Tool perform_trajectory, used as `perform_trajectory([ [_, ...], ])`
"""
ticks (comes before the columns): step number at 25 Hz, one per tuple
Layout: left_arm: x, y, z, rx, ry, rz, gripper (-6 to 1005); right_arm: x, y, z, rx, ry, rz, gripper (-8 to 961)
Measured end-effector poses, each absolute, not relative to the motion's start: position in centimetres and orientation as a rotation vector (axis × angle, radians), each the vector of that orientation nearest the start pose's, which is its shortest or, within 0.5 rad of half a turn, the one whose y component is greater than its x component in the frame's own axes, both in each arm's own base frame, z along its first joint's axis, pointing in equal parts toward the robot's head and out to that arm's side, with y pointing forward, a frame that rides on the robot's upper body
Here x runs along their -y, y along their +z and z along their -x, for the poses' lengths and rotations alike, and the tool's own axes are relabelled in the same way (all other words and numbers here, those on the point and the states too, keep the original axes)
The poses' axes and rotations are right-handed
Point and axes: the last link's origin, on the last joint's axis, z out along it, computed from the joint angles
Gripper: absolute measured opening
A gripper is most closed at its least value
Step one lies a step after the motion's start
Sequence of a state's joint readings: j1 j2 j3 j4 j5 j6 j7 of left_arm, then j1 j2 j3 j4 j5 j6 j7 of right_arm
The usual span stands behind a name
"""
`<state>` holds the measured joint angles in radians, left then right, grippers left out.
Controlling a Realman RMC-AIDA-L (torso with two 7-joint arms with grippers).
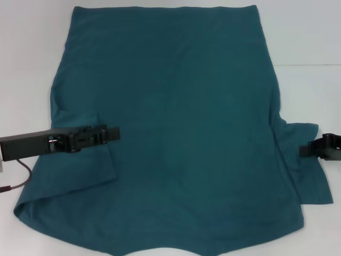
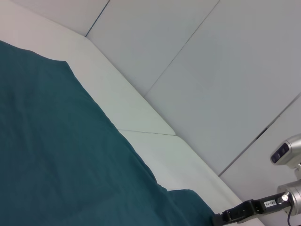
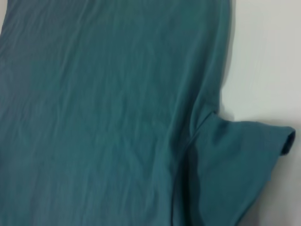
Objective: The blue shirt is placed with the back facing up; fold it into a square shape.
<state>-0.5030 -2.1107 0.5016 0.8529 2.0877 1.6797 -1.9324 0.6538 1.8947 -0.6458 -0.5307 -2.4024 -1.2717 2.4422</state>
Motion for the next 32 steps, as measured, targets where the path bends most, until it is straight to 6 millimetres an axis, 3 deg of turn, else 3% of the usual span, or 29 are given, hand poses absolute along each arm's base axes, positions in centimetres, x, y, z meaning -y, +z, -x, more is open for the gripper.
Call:
perform_trajectory([
  [5, -32.5, 3.9, 26.4, 1.272, -0.844, 2.507, 600, -37.6, 5.1, -33.0, -1.855, 0.246, 2.018, 356],
  [8, -32.5, 3.9, 26.4, 1.274, -0.845, 2.507, 600, -37.6, 5.1, -33.0, -1.851, 0.239, 2.02, 112],
  [18, -32.4, 3.9, 26.5, 1.286, -0.846, 2.503, 600, -38.6, 5.6, -33.0, -1.761, 0.171, 2.008, 29],
  [25, -32.5, 3.9, 26.4, 1.289, -0.85, 2.506, 601, -40.5, 6.4, -31.3, -1.685, 0.165, 2.041, 15],
  [32, -32.3, 4.1, 26.5, 1.304, -0.873, 2.487, 601, -41.7, 7.0, -30.3, -1.645, 0.055, 2.038, 15],
])
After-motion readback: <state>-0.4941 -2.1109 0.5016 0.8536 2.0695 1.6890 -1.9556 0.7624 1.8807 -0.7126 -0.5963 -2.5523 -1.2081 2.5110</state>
